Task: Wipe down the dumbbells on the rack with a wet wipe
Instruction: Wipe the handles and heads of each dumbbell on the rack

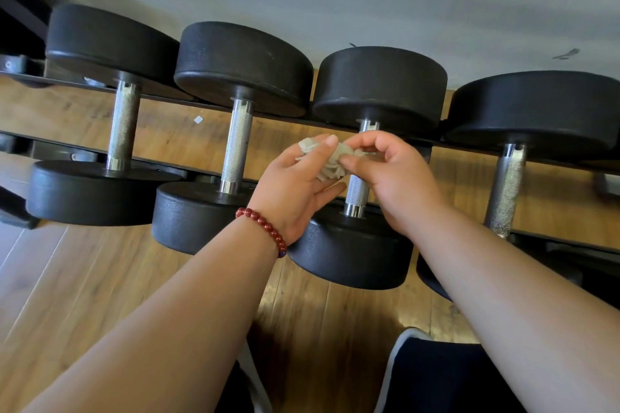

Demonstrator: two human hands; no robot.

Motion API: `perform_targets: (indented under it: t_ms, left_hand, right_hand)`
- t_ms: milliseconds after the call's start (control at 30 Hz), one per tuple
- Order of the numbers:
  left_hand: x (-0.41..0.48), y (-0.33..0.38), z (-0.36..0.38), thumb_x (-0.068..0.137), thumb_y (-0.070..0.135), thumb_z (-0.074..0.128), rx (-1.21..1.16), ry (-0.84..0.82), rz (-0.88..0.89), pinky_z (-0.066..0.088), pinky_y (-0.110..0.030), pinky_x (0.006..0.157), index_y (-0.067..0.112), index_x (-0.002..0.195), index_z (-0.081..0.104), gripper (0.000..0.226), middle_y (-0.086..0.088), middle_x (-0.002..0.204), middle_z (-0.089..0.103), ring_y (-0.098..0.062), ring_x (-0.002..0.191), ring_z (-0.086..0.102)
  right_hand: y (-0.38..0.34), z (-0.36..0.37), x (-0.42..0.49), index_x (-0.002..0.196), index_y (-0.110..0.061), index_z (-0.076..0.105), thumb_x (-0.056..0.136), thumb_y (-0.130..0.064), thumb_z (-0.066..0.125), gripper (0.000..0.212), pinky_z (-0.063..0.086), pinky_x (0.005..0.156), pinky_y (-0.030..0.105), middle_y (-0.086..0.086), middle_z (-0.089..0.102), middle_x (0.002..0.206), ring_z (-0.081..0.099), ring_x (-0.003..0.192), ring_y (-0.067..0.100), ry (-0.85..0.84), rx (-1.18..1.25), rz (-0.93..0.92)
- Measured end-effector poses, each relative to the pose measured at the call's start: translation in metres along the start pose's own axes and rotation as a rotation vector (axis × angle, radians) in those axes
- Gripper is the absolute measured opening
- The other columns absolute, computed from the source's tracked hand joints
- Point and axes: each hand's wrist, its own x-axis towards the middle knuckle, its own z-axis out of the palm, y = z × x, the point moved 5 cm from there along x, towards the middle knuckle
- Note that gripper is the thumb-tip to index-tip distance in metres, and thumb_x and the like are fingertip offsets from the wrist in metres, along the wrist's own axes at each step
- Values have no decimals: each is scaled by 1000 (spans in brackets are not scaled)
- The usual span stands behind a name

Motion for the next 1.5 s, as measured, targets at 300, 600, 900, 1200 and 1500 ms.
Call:
perform_targets:
  t_ms: [300, 600, 900, 1200, 1500]
  left_hand:
    - [10, -1, -13, 90, 9, 64, 42, 111, -12, 57, -25, 80, 13, 104, 65, 15, -9, 104, 73, -17, 97, 71]
    - [34, 1, -23, 94, 13, 62, 617, 283, 179, 59, -28, 81, 22, 121, 58, 29, 8, 108, 60, -8, 95, 64]
    - [60, -20, -2, 96, 18, 58, 624, 96, 39, 47, -32, 102, 20, 131, 57, 35, 5, 124, 58, -12, 111, 60]
    - [71, -34, 7, 102, 25, 47, 202, 19, -184, 51, -38, 99, 9, 128, 56, 32, -13, 122, 65, -23, 110, 65]
    - [70, -20, 29, 104, 43, 31, 884, 0, 65, 45, -27, 81, 18, 129, 55, 42, 3, 99, 62, -12, 92, 59]
  right_hand:
    - [-8, 0, -4, 94, -31, 67, 86, -12, 70, 21, 50, 72, 9, -12, 69, 96, 64, 90, -3, -16, -139, -133]
    - [17, -13, -34, 142, -33, 42, 96, -33, 57, 49, 27, 93, 7, -12, 42, 145, 37, 126, -1, 252, -322, -40]
    - [39, -17, -43, 141, -25, 47, 96, -42, 52, 48, 35, 101, 23, -8, 46, 140, 40, 133, 10, 183, -422, -62]
    - [50, -17, -38, 89, -21, 69, 89, -35, 55, 20, 47, 79, 21, -11, 61, 92, 57, 91, 2, 175, -307, -184]
    - [53, -17, -36, 88, -23, 68, 92, -30, 58, 13, 46, 75, 16, -12, 61, 90, 57, 89, 2, 173, -279, -183]
